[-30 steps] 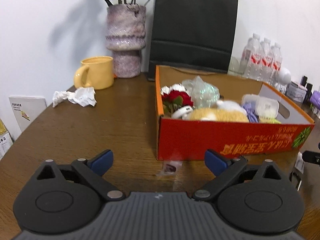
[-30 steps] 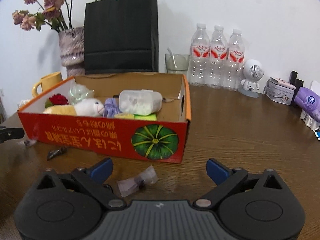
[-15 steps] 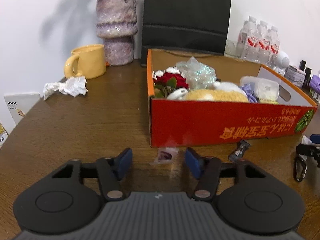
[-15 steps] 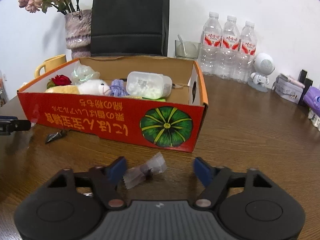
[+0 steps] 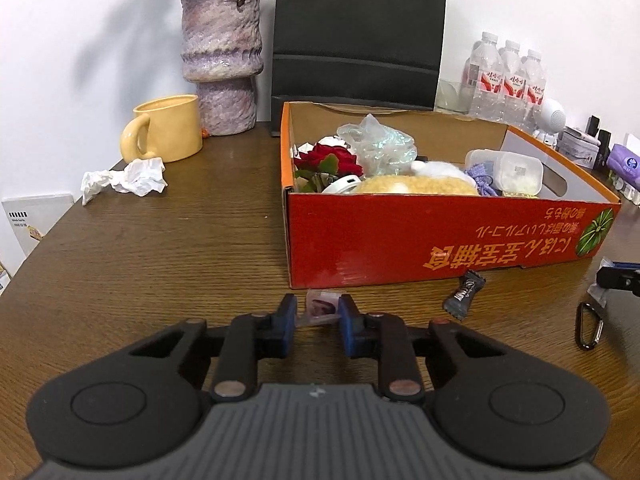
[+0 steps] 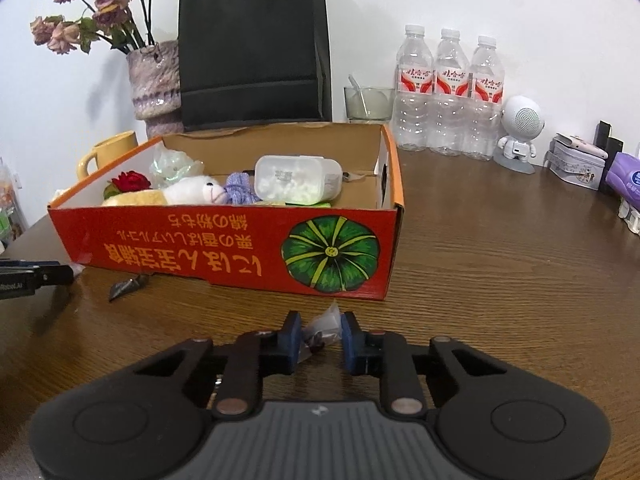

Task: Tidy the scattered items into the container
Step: 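Carry the packet into the box with the left tool and open it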

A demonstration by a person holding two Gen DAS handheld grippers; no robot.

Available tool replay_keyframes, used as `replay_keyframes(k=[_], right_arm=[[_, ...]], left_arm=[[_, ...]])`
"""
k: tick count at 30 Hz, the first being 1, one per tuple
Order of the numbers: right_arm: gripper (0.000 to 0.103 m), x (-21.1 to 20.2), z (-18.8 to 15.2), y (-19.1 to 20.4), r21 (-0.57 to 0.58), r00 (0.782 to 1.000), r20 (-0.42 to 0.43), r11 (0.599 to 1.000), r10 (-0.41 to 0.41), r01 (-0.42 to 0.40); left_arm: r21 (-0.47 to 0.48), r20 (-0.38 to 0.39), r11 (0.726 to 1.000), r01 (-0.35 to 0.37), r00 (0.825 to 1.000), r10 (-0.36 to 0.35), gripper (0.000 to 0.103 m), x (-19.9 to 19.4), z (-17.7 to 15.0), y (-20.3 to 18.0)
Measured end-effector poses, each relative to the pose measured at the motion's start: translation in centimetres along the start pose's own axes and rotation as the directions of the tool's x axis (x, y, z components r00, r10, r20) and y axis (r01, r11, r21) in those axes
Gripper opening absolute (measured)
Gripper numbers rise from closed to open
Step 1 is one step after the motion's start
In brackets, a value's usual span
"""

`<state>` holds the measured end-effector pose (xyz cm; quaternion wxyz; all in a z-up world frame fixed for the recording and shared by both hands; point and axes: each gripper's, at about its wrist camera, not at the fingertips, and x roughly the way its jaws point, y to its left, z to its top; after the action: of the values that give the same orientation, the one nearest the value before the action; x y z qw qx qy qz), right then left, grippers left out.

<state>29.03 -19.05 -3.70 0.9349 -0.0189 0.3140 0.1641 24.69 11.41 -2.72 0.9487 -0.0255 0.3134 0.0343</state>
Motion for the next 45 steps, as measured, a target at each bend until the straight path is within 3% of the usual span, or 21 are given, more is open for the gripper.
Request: replay_keyframes(k=[10, 22, 27, 31, 38, 40, 45], right_arm=[[0.007, -1.7, -0.1, 0.0, 0.029, 0.998, 0.053, 0.999, 0.023, -0.025], [0.006, -3.9, -0.1, 0.5, 0.046, 0.992, 0.122, 0.998, 0.035, -0.04], [0.006, -6.0, 1.3, 0.7, 0.061, 0.978, 0.192, 0.994, 0.078, -0.091], [0.006, -6.7, 4.1, 0.7, 0.055, 0.963, 0.235, 0.988, 0.13, -0.147], [0.006, -3.0, 10.0, 2.3, 0.031, 0.947, 0.286, 0.986, 0.146, -0.161], [0.006, -1.1, 10.9, 2.7, 0.036, 0.947, 0.285, 0.986, 0.148, -0.165], [0.006, 4.3, 12.1, 3.5, 0.028, 0.961, 0.211, 0.982, 0.179, -0.189]], left_arm=[[-0.02, 0.039, 1.0, 0.016, 0.999, -0.015, 0.023, -1.5, -0.3, -0.3], [-0.035, 0.106, 0.997, 0.064, 0.993, -0.06, 0.023, -4.4, -1.0, -1.3], [-0.055, 0.195, 0.993, 0.108, 0.976, -0.096, 0.023, -7.0, 0.1, -1.5], [-0.038, 0.242, 0.989, 0.144, 0.961, -0.131, 0.023, -7.6, 2.9, -2.0], [0.002, 0.32, 0.989, 0.149, 0.937, -0.142, 0.023, -5.0, 8.9, -4.6], [-0.003, 0.312, 0.987, 0.159, 0.938, -0.15, 0.023, -3.2, 9.6, -5.1], [-0.032, 0.24, 0.988, 0.149, 0.961, -0.138, 0.023, 1.9, 10.6, -5.4]])
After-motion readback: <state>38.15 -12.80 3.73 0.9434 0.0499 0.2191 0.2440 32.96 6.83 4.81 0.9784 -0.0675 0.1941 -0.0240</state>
